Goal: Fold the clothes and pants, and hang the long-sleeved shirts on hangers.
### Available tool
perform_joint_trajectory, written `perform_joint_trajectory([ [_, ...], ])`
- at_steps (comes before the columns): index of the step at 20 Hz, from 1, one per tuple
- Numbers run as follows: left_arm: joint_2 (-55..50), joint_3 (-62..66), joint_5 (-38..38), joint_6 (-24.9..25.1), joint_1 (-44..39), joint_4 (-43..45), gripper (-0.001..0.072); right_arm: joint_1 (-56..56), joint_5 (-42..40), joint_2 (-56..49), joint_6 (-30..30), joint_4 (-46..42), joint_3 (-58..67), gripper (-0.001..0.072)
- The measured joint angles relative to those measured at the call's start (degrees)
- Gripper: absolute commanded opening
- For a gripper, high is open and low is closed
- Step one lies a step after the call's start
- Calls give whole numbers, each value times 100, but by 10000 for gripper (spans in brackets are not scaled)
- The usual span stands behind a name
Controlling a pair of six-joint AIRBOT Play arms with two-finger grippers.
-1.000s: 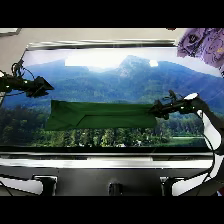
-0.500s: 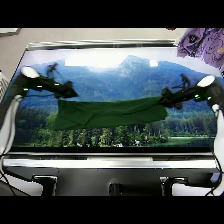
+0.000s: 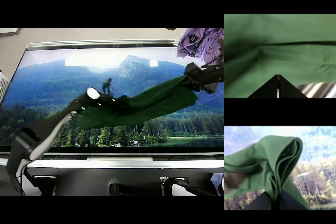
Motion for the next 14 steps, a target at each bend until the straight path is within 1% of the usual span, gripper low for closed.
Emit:
perform_joint_trajectory([
  [3, -358, 184, 699, -42, -592, -802, 16, 0, 332, 87, 170, -55, 203, 27],
  [8, -1075, 866, 1139, -72, -1145, -1740, 16, 0, 546, 129, 323, -103, 302, 27],
  [11, -1364, 1217, 1152, -70, -1239, -2061, 15, 2, 584, 131, 363, -251, 317, 27],
  [12, -1408, 1279, 1064, -72, -1204, -2118, 14, 2, 579, 131, 380, -356, 319, 27],
  [14, -1443, 1357, 621, -50, -1049, -2083, 13, 2, 551, 118, 402, -555, 319, 27],
])
